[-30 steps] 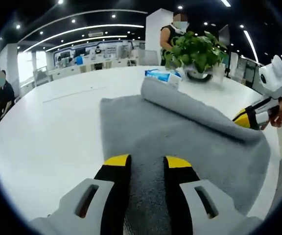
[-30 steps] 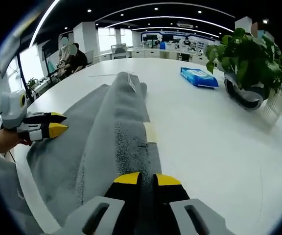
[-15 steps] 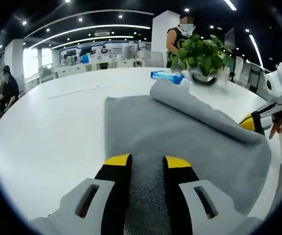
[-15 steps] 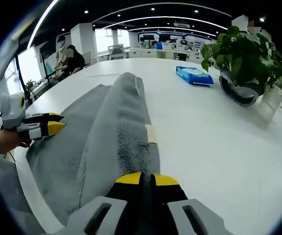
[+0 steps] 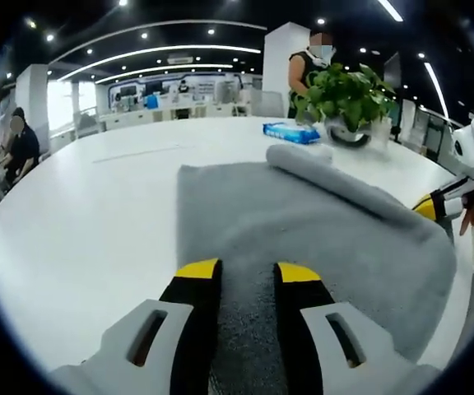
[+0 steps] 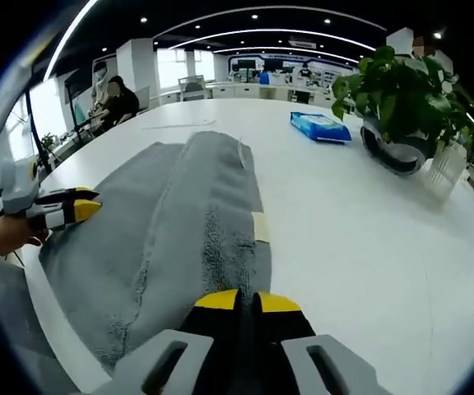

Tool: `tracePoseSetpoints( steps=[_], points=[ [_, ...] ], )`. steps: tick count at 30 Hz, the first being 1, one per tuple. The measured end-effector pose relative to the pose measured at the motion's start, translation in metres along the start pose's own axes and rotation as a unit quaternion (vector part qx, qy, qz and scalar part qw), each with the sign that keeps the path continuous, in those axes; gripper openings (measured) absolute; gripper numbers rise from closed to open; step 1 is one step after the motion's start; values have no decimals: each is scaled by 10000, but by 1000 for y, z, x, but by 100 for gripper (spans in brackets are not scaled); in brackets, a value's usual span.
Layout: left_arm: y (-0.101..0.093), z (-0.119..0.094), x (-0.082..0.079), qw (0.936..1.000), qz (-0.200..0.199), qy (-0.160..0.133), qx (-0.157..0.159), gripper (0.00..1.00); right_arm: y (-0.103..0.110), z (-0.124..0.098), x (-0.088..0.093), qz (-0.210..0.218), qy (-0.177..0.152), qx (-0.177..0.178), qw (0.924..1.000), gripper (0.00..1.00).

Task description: Open the folded towel by lifting each exposed corner and separating the folded layers until the towel lies flat within the target outline without major curled edges

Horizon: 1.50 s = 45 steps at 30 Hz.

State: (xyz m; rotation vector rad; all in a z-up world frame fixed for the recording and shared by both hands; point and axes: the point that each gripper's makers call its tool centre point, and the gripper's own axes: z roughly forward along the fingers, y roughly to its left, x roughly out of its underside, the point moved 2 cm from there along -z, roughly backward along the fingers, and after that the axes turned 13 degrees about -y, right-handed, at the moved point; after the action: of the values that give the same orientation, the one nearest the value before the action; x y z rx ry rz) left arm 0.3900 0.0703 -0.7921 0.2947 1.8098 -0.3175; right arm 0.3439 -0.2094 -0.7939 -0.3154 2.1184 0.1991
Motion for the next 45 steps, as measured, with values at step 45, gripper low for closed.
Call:
tracePoseSetpoints(
  steps=[45],
  points=[
    [-15, 1, -41, 9981, -195, -228, 537, 21, -30, -27, -43, 1522, -1651, 503, 9732, 5]
  ],
)
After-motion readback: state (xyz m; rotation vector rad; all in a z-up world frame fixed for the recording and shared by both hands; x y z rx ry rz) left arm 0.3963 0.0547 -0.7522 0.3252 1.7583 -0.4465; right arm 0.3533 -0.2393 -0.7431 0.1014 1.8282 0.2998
